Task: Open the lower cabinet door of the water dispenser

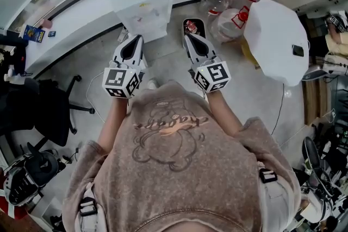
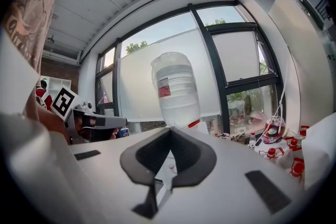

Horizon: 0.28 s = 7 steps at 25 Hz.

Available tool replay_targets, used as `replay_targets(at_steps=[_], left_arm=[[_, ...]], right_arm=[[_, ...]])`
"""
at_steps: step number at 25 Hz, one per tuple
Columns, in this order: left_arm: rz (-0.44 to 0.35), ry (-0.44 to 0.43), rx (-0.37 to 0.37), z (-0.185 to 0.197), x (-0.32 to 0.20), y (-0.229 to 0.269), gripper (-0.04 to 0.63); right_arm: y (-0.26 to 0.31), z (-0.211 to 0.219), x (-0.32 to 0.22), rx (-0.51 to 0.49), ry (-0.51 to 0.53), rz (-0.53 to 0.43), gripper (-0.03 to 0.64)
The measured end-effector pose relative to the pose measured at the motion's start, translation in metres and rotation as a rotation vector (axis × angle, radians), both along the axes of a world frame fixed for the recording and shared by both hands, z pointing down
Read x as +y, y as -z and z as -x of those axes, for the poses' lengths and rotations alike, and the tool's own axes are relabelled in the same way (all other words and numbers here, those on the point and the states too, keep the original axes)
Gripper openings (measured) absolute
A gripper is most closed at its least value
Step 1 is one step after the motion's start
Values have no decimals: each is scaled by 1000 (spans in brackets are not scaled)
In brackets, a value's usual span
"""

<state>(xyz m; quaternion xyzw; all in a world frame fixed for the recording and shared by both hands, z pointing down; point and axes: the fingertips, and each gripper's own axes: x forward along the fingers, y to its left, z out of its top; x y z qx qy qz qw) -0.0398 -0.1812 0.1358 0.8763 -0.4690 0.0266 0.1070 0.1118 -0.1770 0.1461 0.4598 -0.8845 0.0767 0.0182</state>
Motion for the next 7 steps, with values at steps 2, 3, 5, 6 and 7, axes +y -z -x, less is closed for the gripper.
replay_targets(at_steps=[2,3,5,6,7], left_arm=[[1,5,4,1,0,0,13],[2,7,6,2,-1,0,12],[3,9,9,2,-2,0,14],[3,9,9,3,-3,0,12],[4,9,10,3,-3,0,13]], right_arm=[[-1,0,0,5,2,1,3],[-1,0,0,7,2,1,3],[0,1,-1,7,3,0,3],[0,1,-2,7,3,0,3],[0,2,-3,7,4,-1,3]])
